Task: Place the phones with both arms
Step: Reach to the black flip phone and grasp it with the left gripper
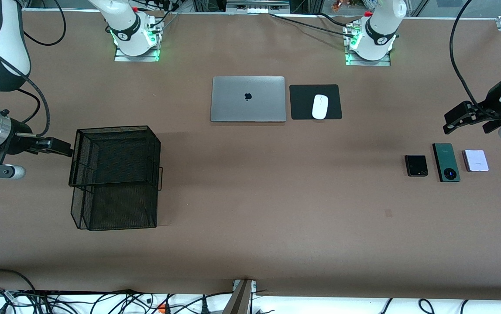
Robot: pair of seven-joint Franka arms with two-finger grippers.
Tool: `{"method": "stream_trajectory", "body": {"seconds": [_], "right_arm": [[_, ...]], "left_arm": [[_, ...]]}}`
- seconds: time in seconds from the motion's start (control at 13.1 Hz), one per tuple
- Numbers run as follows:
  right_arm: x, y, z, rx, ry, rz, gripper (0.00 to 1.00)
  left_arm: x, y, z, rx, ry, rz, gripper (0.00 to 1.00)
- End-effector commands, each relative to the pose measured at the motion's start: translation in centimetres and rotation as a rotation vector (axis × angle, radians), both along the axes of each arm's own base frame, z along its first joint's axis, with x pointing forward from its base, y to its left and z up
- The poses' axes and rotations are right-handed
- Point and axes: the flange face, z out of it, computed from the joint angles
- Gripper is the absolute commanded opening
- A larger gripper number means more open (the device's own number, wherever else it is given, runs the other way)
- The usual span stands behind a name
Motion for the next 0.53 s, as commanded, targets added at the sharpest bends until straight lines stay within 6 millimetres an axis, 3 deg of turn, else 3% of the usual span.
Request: {"method": "stream_trajectory", "body": {"seconds": [0.0, 0.3, 0.46], "right_arm": [[-0.7, 0.0, 0.9, 0.008, -0.003, 0.004, 0.99], [-0.7, 0.0, 0.9, 0.010, -0.003, 0.006, 0.99], [-0.8, -0.1, 0.8, 0.011, -0.002, 0.009, 0.99]], "left_arm": [[1.2, 1.6, -3.4, -0.019, 0.044, -0.002, 1.00], [1.6, 7.2, -12.6, -0.013, -0.001, -0.017, 1.00], [1.5, 8.7, -18.0, -0.014, -0.024, -0.017, 1.00]]}}
